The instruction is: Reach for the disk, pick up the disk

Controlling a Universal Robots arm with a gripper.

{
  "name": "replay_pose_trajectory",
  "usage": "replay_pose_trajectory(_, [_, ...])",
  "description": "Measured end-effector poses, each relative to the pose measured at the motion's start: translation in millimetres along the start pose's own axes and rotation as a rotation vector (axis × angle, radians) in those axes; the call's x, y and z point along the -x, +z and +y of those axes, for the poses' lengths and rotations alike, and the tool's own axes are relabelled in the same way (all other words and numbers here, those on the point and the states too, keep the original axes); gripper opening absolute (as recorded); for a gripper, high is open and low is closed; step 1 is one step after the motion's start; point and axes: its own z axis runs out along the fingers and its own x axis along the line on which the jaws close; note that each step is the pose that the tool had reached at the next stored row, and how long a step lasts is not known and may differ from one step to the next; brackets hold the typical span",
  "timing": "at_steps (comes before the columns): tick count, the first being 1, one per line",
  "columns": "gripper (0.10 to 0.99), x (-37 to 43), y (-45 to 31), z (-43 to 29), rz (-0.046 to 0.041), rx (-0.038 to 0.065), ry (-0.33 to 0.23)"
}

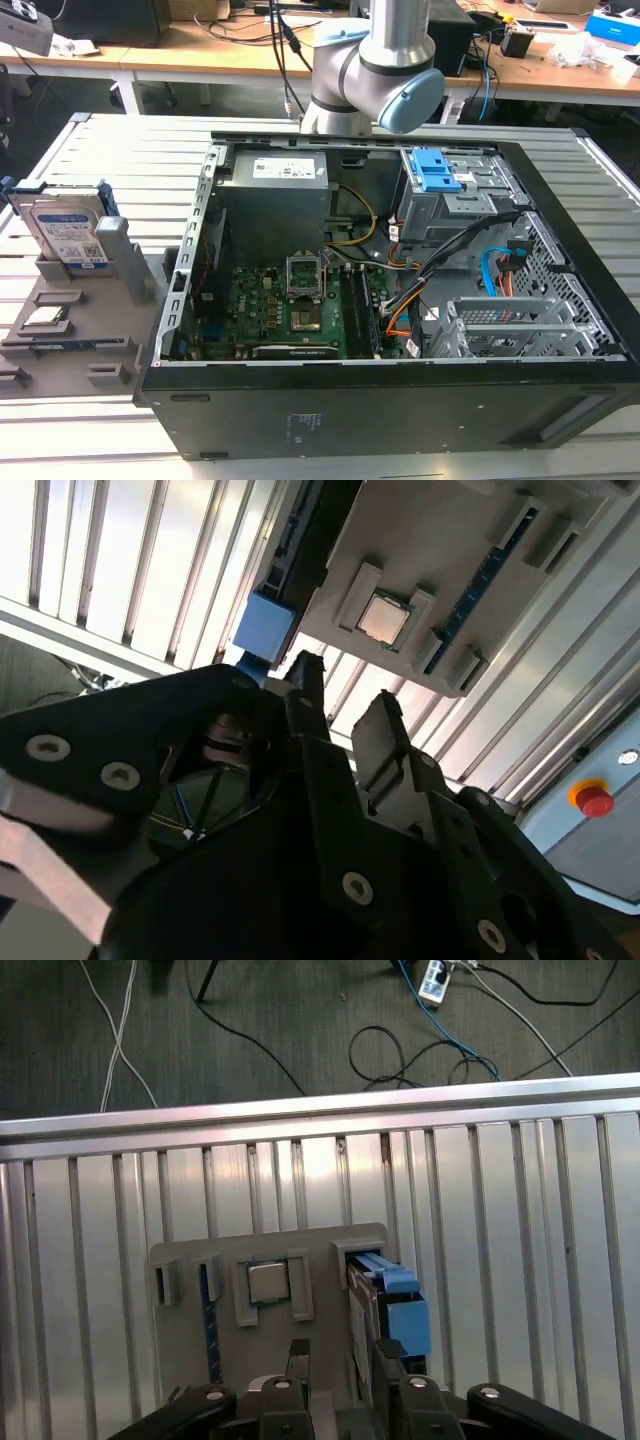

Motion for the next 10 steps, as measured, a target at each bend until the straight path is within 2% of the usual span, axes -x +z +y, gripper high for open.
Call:
replay_pose_trajectory(2, [0.478,0.0,0.0,0.0,0.0001,0.0,0.0])
replay_pose_trajectory(3, [0.478,0.0,0.0,0.0,0.0001,0.0,-0.001])
replay_pose_trajectory(4, [0.541,0.0,0.0,0.0,0.0001,0.0,-0.001])
replay_pose_trajectory(6, [0.541,0.2,0.0,0.0,0.0001,0.0,-0.001])
replay_pose_trajectory(10, [0.541,14.3,0.1,0.9,0.0,0.0,-0.002])
